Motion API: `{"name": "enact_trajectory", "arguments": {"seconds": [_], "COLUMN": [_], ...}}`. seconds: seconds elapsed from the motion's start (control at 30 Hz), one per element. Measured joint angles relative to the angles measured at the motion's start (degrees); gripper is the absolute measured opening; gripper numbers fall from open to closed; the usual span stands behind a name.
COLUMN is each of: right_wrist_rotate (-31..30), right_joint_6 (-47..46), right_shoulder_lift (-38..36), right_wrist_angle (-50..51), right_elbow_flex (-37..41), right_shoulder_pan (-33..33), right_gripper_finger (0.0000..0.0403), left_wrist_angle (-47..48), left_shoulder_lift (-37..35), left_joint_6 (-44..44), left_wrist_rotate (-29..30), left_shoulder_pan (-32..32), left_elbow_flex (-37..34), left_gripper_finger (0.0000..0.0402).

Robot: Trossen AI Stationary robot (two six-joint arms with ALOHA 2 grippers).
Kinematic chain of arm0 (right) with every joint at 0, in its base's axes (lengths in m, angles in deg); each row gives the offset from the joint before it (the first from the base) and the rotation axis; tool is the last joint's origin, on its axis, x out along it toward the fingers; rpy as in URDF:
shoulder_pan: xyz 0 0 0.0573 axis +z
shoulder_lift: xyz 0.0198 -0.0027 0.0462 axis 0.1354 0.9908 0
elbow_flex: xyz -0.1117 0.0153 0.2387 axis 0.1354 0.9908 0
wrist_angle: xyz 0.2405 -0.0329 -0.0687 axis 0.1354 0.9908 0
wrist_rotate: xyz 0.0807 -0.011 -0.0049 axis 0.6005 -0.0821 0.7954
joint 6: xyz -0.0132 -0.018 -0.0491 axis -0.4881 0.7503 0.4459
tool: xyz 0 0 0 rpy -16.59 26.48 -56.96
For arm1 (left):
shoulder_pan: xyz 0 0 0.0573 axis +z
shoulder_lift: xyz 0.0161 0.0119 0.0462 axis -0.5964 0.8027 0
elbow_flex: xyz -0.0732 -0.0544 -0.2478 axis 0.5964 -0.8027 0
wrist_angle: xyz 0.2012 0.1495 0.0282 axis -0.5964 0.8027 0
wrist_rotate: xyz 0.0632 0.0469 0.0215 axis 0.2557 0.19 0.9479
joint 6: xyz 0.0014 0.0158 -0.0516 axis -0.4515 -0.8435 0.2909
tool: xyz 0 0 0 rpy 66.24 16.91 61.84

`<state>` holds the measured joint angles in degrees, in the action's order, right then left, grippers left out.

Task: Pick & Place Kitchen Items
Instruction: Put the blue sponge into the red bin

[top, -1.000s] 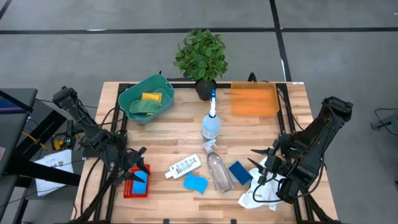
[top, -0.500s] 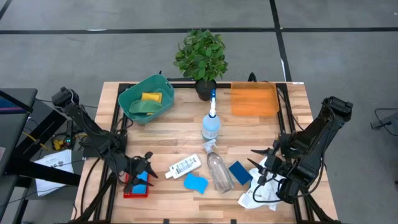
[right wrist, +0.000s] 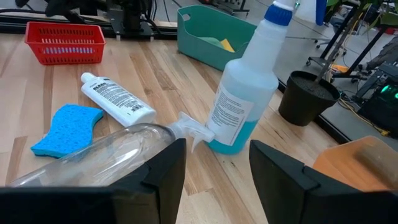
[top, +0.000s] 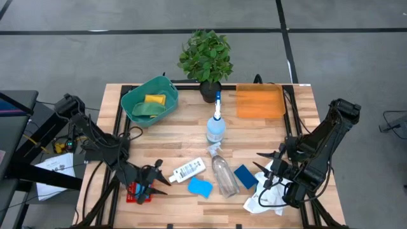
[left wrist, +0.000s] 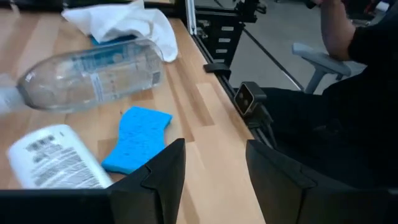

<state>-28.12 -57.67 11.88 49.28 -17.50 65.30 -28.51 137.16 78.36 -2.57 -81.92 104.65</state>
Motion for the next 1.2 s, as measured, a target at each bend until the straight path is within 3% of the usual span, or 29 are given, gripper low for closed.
{"name": "enact_trajectory", "arguments": {"seconds": [0.23, 0.63, 1.2], "right_wrist_rotate": [0.03, 4.26, 9.59], "right_joint_6": [-0.07, -0.15, 0.81], "right_shoulder_lift": [0.0, -1.55, -1.64], "right_wrist_angle": [0.35, -0.71, -1.25], "right_elbow_flex": [0.0, -1.2, -1.66], "right_shoulder_pan": [-1.23, -3.58, -3.54], "right_gripper_finger": [0.0171, 0.0171, 0.0171], "left_wrist_angle": [0.37, 0.35, 3.24], "left_shoulder_lift": [5.73, 11.0, 25.78], "left_joint_6": [6.2, 26.31, 46.97], "left_wrist_rotate": [-0.38, -3.92, -4.66], "left_shoulder_pan": [1.58, 7.49, 11.81], "left_elbow_flex": [3.98, 10.58, 20.46], "left_gripper_finger": [0.0166, 0.0185, 0.0127]}}
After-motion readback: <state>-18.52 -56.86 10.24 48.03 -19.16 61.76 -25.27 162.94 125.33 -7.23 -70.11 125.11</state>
